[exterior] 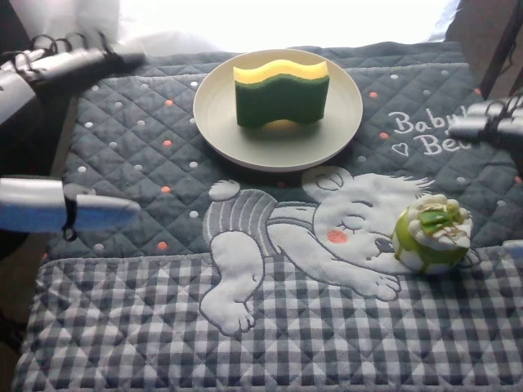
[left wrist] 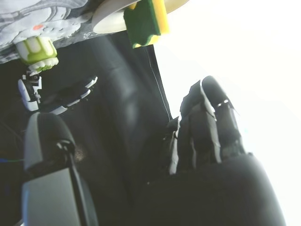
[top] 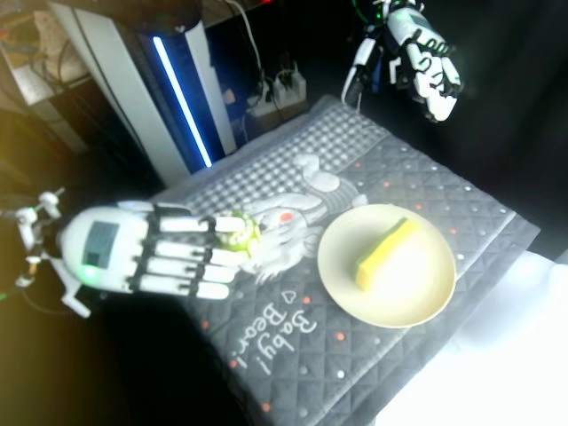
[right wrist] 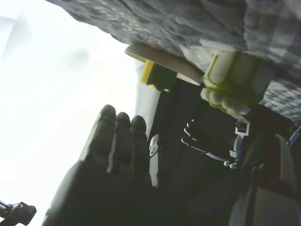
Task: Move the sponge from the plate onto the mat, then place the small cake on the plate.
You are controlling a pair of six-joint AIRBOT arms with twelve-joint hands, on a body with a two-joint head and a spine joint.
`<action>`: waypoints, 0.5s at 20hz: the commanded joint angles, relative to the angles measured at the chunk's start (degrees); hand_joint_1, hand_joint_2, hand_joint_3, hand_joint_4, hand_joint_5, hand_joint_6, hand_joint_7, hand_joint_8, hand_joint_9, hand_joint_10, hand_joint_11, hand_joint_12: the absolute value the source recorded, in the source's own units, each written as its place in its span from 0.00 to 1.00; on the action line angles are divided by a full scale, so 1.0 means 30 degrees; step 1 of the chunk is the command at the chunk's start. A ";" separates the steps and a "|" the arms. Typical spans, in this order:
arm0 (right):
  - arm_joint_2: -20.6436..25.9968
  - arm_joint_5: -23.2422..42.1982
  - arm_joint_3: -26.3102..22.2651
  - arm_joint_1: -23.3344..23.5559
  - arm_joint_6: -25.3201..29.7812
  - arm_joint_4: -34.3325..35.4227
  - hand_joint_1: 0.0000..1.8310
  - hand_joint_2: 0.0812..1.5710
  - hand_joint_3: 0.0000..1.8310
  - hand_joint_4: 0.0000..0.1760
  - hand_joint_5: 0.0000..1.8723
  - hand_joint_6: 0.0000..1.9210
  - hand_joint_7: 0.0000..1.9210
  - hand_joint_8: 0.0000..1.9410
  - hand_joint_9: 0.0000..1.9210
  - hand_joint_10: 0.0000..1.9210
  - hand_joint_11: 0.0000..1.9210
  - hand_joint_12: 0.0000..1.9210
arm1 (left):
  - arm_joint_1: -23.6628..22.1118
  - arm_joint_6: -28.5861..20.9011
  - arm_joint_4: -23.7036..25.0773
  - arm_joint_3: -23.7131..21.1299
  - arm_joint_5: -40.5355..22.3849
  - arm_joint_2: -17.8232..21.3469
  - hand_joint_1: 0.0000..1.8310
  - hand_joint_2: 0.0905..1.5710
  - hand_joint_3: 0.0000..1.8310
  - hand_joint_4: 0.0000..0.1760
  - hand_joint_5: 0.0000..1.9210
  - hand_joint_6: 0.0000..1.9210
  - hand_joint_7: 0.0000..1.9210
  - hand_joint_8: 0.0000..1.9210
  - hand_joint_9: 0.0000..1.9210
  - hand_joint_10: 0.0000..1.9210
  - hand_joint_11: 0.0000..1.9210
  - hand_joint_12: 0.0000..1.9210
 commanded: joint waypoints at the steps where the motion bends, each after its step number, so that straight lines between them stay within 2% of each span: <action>1: 0.0054 0.2483 0.0071 0.0337 0.0146 0.0357 0.53 0.65 0.00 0.61 0.21 0.00 0.17 0.00 0.16 0.01 0.00 0.61 | -0.0338 -0.0075 -0.0205 0.0158 -0.2356 -0.0092 0.41 0.55 0.00 0.40 0.21 0.00 0.19 0.00 0.16 0.01 0.00 0.43; 2: 0.0052 0.2661 0.0071 0.0393 0.0203 0.0216 0.55 0.66 0.00 0.37 0.22 0.00 0.18 0.00 0.18 0.02 0.00 0.63 | -0.0519 -0.0117 -0.0178 0.0335 -0.2259 -0.0239 0.40 0.55 0.00 0.51 0.19 0.00 0.18 0.00 0.15 0.00 0.00 0.41; 4: 0.0059 0.3047 0.0075 0.0431 0.0218 0.0046 0.54 0.66 0.00 0.37 0.22 0.00 0.19 0.00 0.24 0.01 0.04 0.68 | -0.1226 -0.0562 0.0085 0.1078 -0.1563 -0.0875 0.41 0.55 0.00 0.58 0.19 0.00 0.17 0.00 0.14 0.00 0.00 0.38; 5: 0.0065 0.3354 0.0066 0.0431 0.0234 -0.0023 0.55 0.65 0.00 0.23 0.23 0.00 0.19 0.00 0.24 0.01 0.05 0.66 | -0.1789 -0.0870 0.0345 0.1605 -0.1071 -0.1324 0.39 0.56 0.00 0.57 0.18 0.00 0.17 0.00 0.15 0.00 0.00 0.41; 6: 0.0067 0.3706 0.0047 0.0429 0.0264 -0.0080 0.59 0.65 0.00 0.00 0.24 0.00 0.19 0.00 0.24 0.00 0.02 0.65 | -0.2433 -0.1002 0.0675 0.2054 -0.0502 -0.1730 0.38 0.56 0.00 0.52 0.18 0.00 0.18 0.00 0.16 0.00 0.00 0.43; 7: 0.0067 0.4103 0.0005 0.0427 0.0264 -0.0136 0.59 0.65 0.00 0.06 0.23 0.00 0.18 0.00 0.22 0.00 0.01 0.62 | -0.3573 -0.0984 0.1256 0.2673 0.0381 -0.2347 0.40 0.56 0.00 0.47 0.18 0.00 0.19 0.00 0.17 0.00 0.00 0.40; 8: 0.0059 0.4290 -0.0013 0.0425 0.0264 -0.0170 0.59 0.65 0.00 0.02 0.22 0.00 0.15 0.00 0.16 0.00 0.00 0.50 | -0.4501 -0.0983 0.1737 0.3210 0.1305 -0.2899 0.37 0.57 0.00 0.44 0.18 0.00 0.17 0.00 0.14 0.00 0.00 0.34; 9: 0.0050 0.4416 -0.0034 0.0425 0.0262 -0.0193 0.58 0.64 0.00 0.02 0.21 0.00 0.13 0.00 0.14 0.00 0.00 0.44 | -0.5569 -0.0983 0.2368 0.3918 0.2323 -0.3629 0.39 0.56 0.00 0.36 0.19 0.00 0.18 0.00 0.16 0.01 0.03 0.34; 10: -0.0011 0.4496 -0.0039 0.0421 0.0262 -0.0197 0.58 0.62 0.00 0.02 0.20 0.00 0.12 0.00 0.10 0.00 0.00 0.35 | -0.6916 -0.0983 0.3200 0.4831 0.3990 -0.4534 0.39 0.56 0.00 0.39 0.20 0.00 0.20 0.00 0.18 0.01 0.05 0.33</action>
